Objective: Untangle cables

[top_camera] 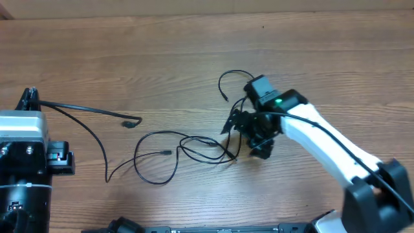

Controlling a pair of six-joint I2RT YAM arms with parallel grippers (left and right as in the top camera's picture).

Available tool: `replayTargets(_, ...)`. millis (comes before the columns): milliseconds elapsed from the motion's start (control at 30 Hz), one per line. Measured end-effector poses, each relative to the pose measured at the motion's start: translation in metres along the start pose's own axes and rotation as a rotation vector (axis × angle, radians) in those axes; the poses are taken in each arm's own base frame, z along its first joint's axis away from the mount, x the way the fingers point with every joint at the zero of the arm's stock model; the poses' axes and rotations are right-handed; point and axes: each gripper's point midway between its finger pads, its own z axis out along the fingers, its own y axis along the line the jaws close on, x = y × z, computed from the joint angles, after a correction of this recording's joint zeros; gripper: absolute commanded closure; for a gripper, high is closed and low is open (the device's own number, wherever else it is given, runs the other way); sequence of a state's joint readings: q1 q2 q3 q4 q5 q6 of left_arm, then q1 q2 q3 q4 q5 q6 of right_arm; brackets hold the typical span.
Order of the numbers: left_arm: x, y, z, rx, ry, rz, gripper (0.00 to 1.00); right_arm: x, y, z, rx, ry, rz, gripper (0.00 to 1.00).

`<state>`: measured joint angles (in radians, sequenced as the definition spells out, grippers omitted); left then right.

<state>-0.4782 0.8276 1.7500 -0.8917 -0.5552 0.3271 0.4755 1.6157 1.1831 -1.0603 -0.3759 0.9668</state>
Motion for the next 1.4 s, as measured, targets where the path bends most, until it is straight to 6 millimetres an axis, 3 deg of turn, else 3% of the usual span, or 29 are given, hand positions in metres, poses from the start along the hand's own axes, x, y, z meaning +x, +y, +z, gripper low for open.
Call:
replayTargets(100, 0.001, 0.0, 0.0, 0.001, 0.003, 0.002, 0.96, 0.014, -0.015, -0.035, 0.002, -0.05, -0.007, 0.0)
replayTargets(200, 0.001, 0.0, 0.0, 0.002, 0.004, -0.001, 0.96, 0.034, -0.008, -0.054, -0.087, -0.096, -0.049, 0.0)
replayTargets(267, 0.001, 0.0, 0.0, 0.001, 0.003, -0.005, 0.96, 0.047, -0.001, -0.056, -0.148, -0.111, -0.068, 0.0)
replayTargets(333, 0.001, 0.0, 0.0, 0.002, 0.004, -0.004, 0.96, 0.067, 0.001, -0.047, -0.211, -0.096, -0.069, 0.0)
replayTargets(400, 0.001, 0.0, 0.0, 0.002, 0.004, -0.005, 0.96, 0.075, 0.003, -0.035, -0.247, -0.069, -0.032, 0.0)
replayTargets(633, 0.001, -0.001, 0.0, 0.002, 0.005, -0.004, 0.96, 0.074, -0.008, 0.017, -0.305, 0.007, 0.192, 0.0)
replayTargets(867, 0.001, -0.001, 0.0, 0.002, 0.005, -0.004, 0.96, 0.061, 0.01, 0.018, -0.407, -0.023, 0.287, 0.0)
replayTargets(1067, 0.002, -0.001, 0.0, 0.002, 0.006, -0.003, 0.96, 0.056, 0.019, 0.036, -0.4, 0.014, 0.323, 0.0)
replayTargets(1133, 0.002, -0.001, 0.0, 0.002, 0.006, -0.003, 0.96, 0.055, 0.016, 0.045, -0.369, 0.028, 0.337, 0.07)
replayTargets(1200, 0.002, -0.001, 0.0, 0.002, 0.006, -0.003, 0.96, 0.054, 0.013, 0.052, -0.346, 0.035, 0.349, 0.32)
replayTargets(1233, 0.002, -0.001, 0.0, 0.002, 0.006, -0.003, 0.96, 0.053, 0.012, 0.057, -0.334, 0.041, 0.357, 0.51)
replayTargets(1300, 0.002, -0.001, 0.0, 0.002, 0.006, -0.003, 0.96, 0.053, 0.01, 0.061, -0.321, 0.046, 0.362, 0.75)
replayTargets(1400, 0.002, -0.001, 0.0, 0.002, 0.006, -0.003, 0.96, 0.052, 0.012, 0.063, -0.325, 0.05, 0.365, 0.96)
